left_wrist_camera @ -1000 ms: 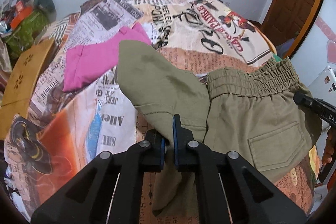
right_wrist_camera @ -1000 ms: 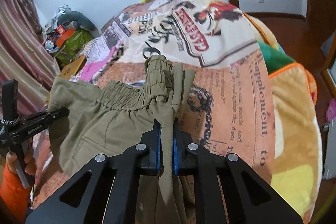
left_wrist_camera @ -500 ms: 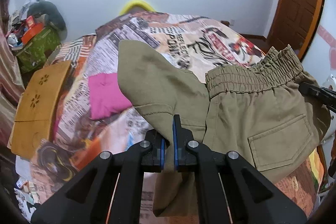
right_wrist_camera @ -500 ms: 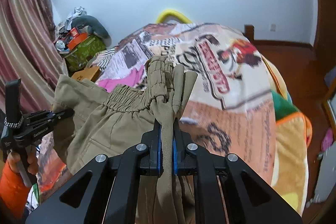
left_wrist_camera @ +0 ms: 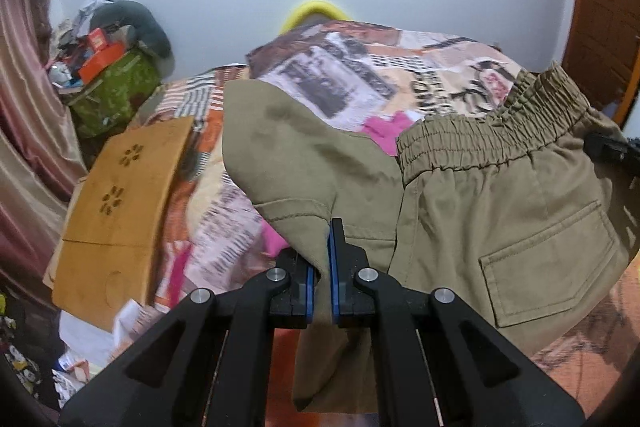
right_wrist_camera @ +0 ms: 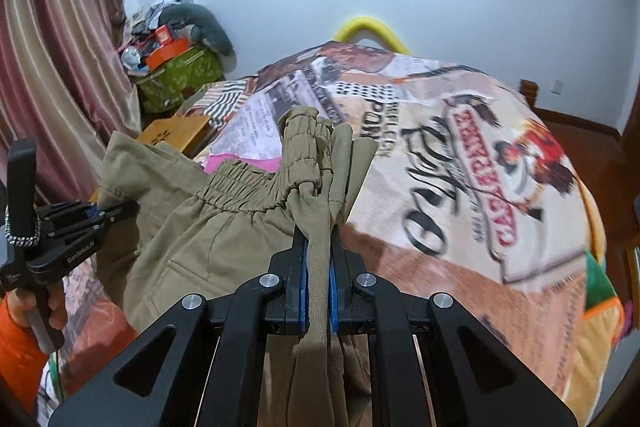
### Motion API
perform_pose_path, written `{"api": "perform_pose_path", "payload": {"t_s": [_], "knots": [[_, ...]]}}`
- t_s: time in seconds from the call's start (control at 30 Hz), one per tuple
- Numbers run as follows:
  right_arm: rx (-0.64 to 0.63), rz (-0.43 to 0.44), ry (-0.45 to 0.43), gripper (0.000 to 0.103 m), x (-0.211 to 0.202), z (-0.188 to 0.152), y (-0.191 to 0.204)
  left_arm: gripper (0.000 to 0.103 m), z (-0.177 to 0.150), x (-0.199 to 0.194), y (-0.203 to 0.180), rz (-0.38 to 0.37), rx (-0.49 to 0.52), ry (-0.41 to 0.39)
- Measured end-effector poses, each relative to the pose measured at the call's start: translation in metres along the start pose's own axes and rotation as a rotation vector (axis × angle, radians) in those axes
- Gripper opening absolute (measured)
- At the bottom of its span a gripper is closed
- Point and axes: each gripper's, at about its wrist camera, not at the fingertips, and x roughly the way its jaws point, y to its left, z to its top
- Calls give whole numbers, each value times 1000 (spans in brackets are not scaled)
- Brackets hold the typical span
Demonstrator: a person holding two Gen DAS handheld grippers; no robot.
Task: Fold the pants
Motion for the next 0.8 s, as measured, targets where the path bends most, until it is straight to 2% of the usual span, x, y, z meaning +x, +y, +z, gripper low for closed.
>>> {"api": "perform_pose_path", "payload": {"t_s": [0.27,0.47,0.7,0.8], "knots": [[-38,-5,-14,7,52,37,29,7,22,37,45,51,-26,-36],[-30,-12,-22,7,81,55,33,7,40,71,67,44,-79,-47],[-28,-33,3,7,122,63,28,7,50,125,79,22,-119,17],[5,-39,26,7,139,59,18,7,48,151,83,-12,-155,80]]}}
